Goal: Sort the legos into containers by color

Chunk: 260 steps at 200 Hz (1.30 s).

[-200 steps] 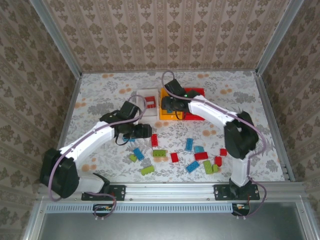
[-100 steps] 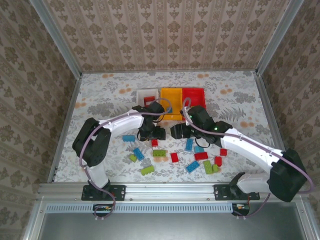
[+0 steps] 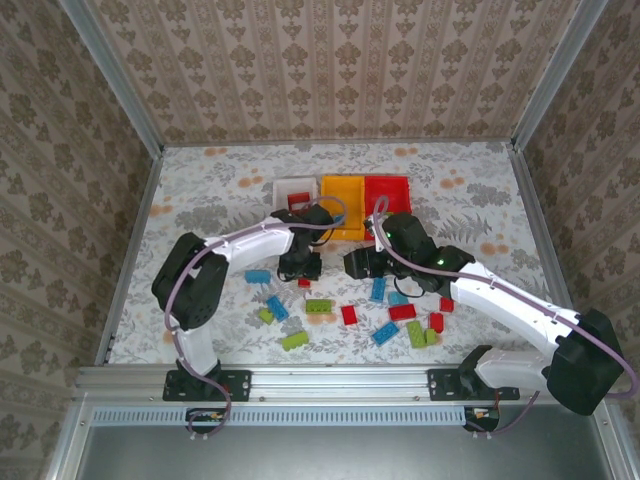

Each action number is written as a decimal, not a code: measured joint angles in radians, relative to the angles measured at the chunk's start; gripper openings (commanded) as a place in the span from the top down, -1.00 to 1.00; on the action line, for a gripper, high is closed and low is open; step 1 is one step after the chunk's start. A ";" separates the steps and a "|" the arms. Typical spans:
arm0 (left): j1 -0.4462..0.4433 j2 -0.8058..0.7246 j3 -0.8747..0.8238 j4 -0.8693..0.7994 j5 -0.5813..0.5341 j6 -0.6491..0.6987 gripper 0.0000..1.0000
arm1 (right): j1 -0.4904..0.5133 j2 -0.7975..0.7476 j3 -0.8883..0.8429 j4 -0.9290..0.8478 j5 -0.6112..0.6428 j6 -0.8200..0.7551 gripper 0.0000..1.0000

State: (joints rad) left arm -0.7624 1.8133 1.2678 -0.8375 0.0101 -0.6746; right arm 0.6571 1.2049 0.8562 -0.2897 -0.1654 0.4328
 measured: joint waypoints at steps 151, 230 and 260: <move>0.272 0.296 0.549 -0.061 0.033 0.148 0.50 | 0.000 0.115 0.163 0.108 0.100 0.004 -0.39; 0.265 0.297 0.520 -0.052 0.072 0.145 -0.03 | -0.041 0.122 0.163 0.059 0.178 0.033 -0.43; 0.265 0.293 0.513 -0.053 0.073 0.144 -0.03 | -0.075 0.103 0.152 0.023 0.226 0.051 -0.42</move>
State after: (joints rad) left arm -0.4976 2.1067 1.7805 -0.8906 0.0830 -0.5304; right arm 0.5823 1.3079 1.0080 -0.2668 0.0605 0.4835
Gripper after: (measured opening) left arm 0.516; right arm 0.715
